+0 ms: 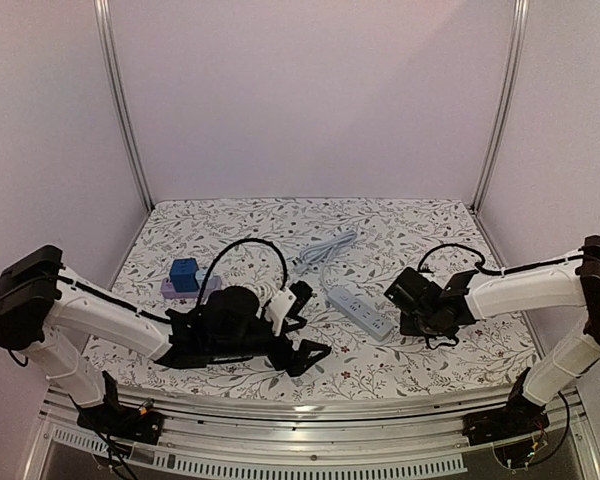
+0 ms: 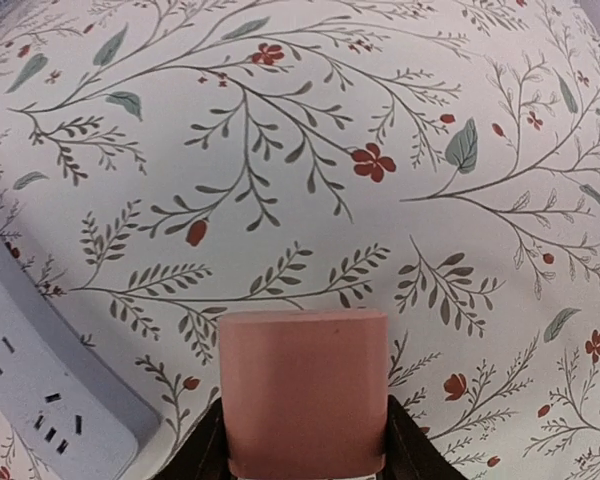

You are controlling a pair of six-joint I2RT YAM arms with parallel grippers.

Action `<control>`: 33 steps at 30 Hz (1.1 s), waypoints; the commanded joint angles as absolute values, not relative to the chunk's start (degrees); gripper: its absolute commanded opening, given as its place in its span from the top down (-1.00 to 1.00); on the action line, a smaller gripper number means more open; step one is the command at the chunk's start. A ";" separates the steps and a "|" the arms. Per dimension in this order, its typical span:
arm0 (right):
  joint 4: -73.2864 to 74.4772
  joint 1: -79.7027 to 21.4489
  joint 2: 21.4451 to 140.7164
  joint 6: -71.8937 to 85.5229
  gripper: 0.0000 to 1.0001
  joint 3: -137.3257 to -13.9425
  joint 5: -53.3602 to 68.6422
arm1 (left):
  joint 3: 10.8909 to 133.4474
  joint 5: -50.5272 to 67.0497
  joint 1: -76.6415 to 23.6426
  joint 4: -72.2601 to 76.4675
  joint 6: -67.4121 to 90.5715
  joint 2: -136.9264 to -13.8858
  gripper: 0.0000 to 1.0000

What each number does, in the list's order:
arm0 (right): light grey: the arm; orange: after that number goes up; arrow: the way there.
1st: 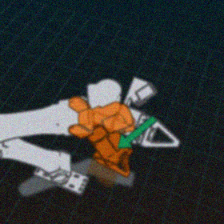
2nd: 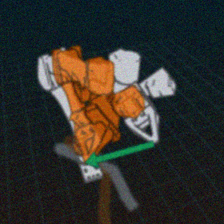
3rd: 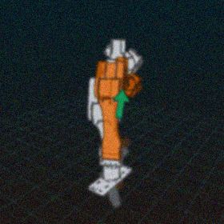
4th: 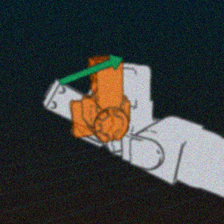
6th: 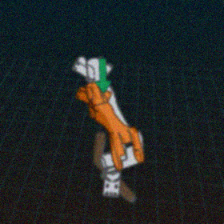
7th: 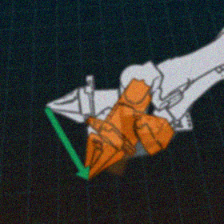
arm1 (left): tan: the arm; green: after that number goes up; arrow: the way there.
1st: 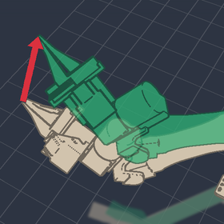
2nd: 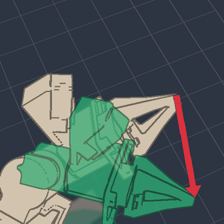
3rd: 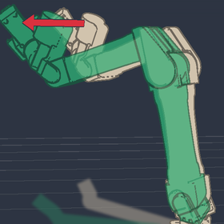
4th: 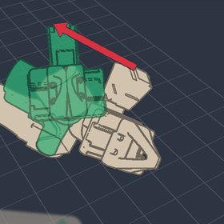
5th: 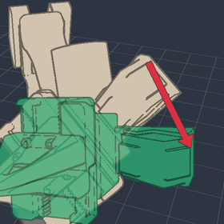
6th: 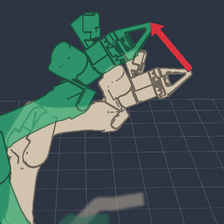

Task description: Insert the plug

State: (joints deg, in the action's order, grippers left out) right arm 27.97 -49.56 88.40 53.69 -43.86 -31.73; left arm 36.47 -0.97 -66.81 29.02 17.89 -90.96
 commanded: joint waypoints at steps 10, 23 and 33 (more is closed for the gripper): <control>8.43 -60.76 67.58 27.96 0.72 -37.99 -23.24 | 37.75 11.83 -56.39 17.03 21.65 -76.19 -0.82; 3.72 -78.37 71.02 13.70 0.92 -41.75 -33.08 | 48.13 29.89 -53.98 9.01 28.26 -80.35 -0.60; -2.25 -85.40 77.01 4.99 1.00 -43.42 -40.02 | 46.41 37.41 -53.96 14.95 33.41 -83.87 -0.35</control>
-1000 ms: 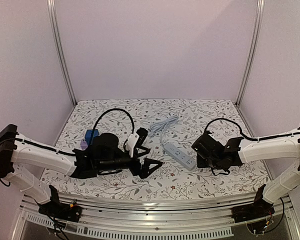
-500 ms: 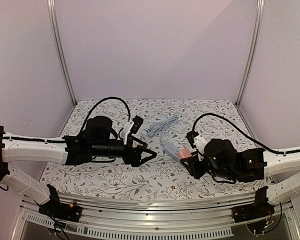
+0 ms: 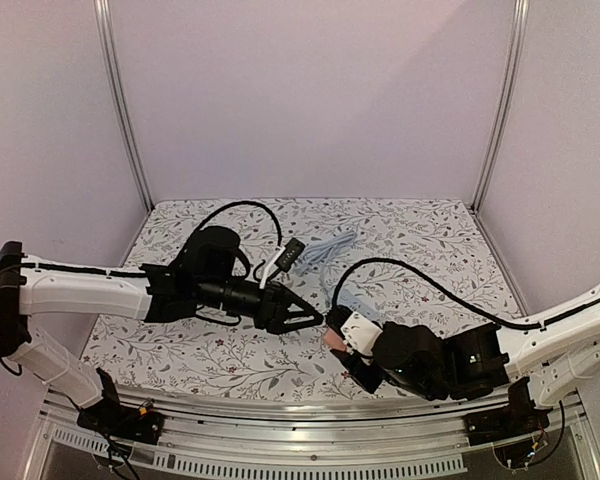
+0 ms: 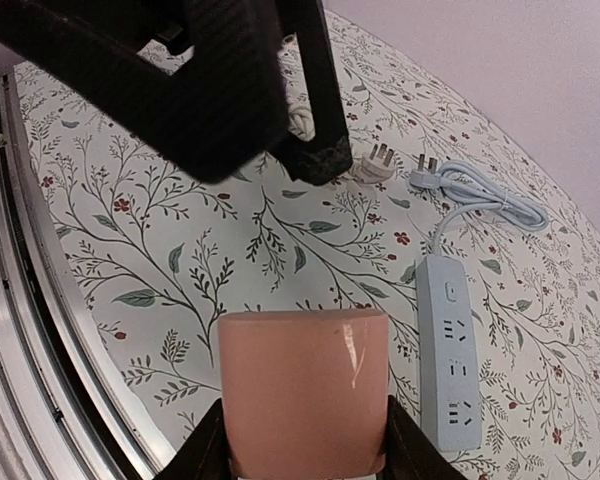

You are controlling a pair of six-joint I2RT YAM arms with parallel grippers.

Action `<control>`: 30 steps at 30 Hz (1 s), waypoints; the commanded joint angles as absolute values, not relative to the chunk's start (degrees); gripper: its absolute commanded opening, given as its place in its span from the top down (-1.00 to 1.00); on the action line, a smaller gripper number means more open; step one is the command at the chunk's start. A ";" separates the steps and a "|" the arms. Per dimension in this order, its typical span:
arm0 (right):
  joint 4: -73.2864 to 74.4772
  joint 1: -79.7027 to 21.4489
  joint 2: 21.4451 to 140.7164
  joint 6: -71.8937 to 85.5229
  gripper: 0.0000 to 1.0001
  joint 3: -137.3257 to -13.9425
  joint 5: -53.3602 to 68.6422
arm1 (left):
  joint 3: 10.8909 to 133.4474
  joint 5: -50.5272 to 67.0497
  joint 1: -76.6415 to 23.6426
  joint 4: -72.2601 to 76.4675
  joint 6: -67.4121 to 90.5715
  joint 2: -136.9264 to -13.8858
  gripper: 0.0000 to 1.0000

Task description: Insert the plug

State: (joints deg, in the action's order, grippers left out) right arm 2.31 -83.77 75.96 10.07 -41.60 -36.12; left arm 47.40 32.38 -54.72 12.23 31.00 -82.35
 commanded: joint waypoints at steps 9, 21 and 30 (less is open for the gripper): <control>-4.48 -86.52 77.56 1.15 1.00 -44.50 -40.46 | 45.98 41.04 -54.03 18.98 35.52 -86.55 -0.16; -6.68 -86.57 78.75 -2.49 1.00 -45.43 -41.01 | 45.45 44.08 -54.14 21.53 36.43 -87.18 0.01; -7.01 -86.57 79.69 -3.72 1.00 -46.26 -41.31 | 46.13 45.30 -54.23 21.11 36.24 -88.07 0.15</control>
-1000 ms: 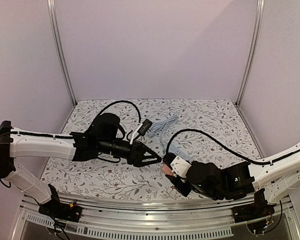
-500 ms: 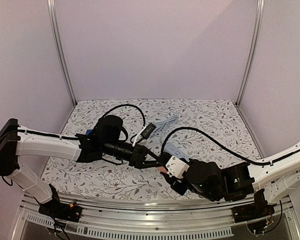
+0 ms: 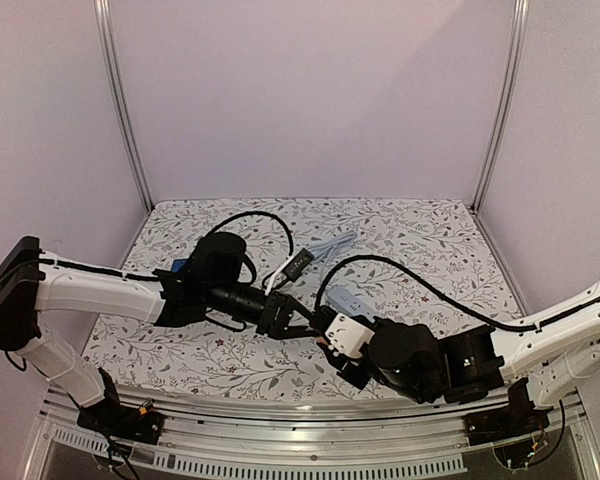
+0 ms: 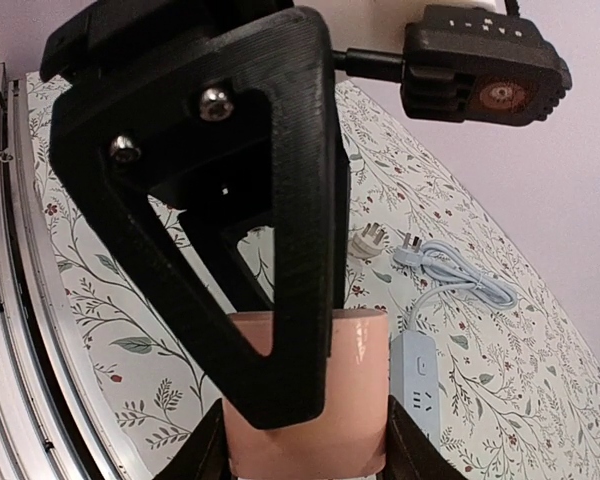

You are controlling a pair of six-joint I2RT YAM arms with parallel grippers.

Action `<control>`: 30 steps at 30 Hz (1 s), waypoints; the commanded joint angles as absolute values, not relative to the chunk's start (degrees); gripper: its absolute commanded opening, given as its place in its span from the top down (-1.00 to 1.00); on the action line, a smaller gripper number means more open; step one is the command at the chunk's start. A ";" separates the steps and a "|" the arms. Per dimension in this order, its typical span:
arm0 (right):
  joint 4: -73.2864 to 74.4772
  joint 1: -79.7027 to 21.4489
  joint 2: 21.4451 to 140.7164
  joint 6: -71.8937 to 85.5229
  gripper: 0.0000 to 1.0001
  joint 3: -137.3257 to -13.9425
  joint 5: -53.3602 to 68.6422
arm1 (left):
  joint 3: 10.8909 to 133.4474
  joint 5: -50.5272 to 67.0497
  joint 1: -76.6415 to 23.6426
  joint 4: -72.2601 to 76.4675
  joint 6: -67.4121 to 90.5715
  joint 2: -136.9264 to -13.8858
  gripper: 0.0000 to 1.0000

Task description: Insert the plug

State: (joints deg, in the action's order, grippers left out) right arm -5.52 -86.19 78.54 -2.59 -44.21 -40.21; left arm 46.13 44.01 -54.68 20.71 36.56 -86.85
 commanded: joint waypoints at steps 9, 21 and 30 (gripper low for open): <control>-5.61 -86.57 81.47 -4.66 1.00 -47.44 -42.20 | 46.59 45.03 -54.23 20.18 36.04 -89.00 0.57; -5.46 -86.73 80.77 0.26 -0.53 -45.62 -48.66 | 47.40 41.83 -54.01 21.06 37.69 -88.85 1.00; 4.89 -83.82 71.19 13.92 -0.98 -43.78 -47.67 | 53.75 30.73 -53.17 8.85 31.97 -90.03 1.00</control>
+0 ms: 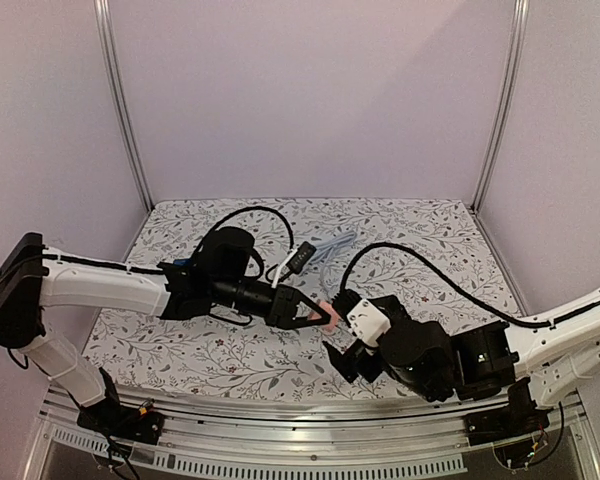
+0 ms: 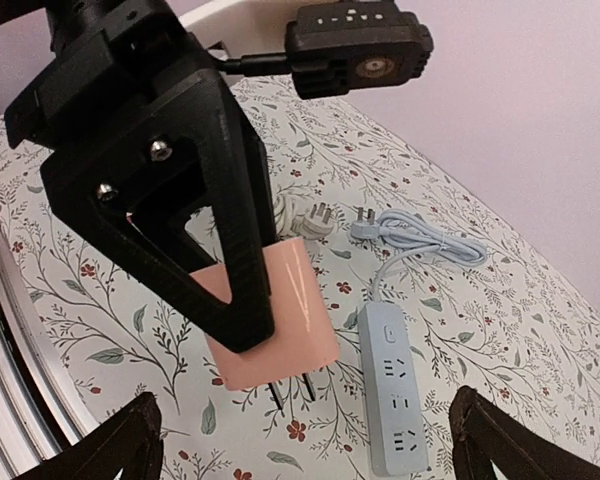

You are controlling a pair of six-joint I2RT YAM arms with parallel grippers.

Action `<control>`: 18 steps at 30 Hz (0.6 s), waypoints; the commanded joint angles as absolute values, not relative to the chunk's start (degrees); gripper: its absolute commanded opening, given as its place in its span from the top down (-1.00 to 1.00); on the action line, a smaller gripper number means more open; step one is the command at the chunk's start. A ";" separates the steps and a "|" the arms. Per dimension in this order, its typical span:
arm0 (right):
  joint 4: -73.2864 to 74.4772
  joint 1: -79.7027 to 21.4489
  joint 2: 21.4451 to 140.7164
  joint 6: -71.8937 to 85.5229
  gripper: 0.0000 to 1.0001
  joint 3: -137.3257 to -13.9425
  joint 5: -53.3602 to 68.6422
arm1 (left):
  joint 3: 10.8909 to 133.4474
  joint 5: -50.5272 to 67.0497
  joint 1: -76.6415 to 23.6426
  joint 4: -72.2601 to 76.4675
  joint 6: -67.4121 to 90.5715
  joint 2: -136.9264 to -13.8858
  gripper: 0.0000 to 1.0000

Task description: Insert the plug

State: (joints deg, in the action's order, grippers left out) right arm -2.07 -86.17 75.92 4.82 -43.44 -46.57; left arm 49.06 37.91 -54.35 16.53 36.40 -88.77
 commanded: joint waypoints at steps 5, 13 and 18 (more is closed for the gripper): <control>9.76 -77.77 66.21 19.47 -0.98 -43.89 -42.83 | 63.08 17.27 -53.42 -6.38 20.72 -94.49 1.00; 13.23 -67.75 60.10 25.08 -0.98 -41.58 -36.65 | 76.01 14.29 -53.26 -18.59 -3.62 -101.09 1.00; 13.40 -64.98 56.43 26.40 -0.98 -39.76 -35.57 | 85.08 11.78 -53.33 -29.04 -19.98 -105.52 1.00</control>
